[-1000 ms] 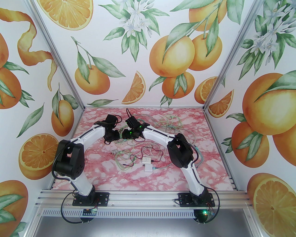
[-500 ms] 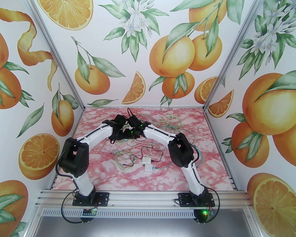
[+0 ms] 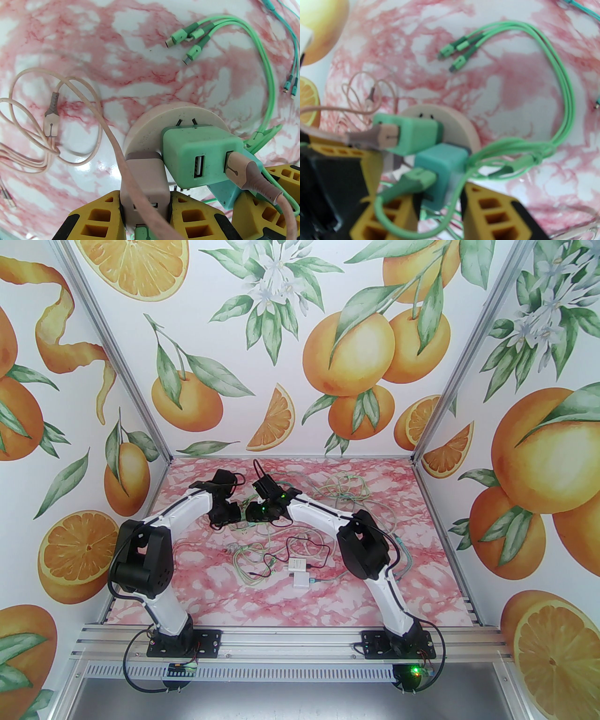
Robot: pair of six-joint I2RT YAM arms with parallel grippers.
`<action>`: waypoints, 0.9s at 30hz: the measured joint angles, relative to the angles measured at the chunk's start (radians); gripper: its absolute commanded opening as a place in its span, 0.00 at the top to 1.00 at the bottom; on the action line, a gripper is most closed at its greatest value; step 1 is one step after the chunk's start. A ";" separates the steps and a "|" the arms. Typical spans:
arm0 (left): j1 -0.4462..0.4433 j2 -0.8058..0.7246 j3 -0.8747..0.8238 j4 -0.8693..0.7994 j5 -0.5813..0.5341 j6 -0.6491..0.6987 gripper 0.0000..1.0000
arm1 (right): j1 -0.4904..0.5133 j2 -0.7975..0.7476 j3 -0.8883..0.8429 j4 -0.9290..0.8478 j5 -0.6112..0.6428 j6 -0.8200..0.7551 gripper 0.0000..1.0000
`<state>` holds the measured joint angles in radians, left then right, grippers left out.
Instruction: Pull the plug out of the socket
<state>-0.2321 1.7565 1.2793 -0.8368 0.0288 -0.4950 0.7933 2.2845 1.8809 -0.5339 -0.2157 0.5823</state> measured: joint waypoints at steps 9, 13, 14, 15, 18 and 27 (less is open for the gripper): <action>0.060 -0.034 -0.047 0.024 0.089 0.005 0.90 | 0.007 0.001 0.001 0.007 -0.003 0.000 0.65; 0.060 -0.035 -0.048 0.024 0.090 0.008 0.90 | 0.008 0.005 0.005 0.006 -0.003 -0.001 0.65; 0.056 -0.035 -0.047 0.025 0.085 0.008 0.90 | 0.008 0.006 0.007 0.005 -0.004 -0.001 0.65; 0.047 -0.035 -0.047 0.024 0.072 0.009 0.90 | 0.008 0.006 0.009 0.003 -0.005 -0.001 0.65; 0.005 -0.035 -0.045 0.020 0.002 0.009 0.91 | 0.008 0.006 0.010 0.002 -0.005 -0.004 0.65; -0.148 0.001 0.022 -0.035 -0.257 0.005 0.92 | 0.004 0.005 0.024 -0.042 -0.002 -0.008 0.65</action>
<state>-0.3805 1.7576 1.3010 -0.8715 -0.2283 -0.4896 0.7971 2.2894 1.9045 -0.5758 -0.2180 0.5743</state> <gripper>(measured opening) 0.279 0.347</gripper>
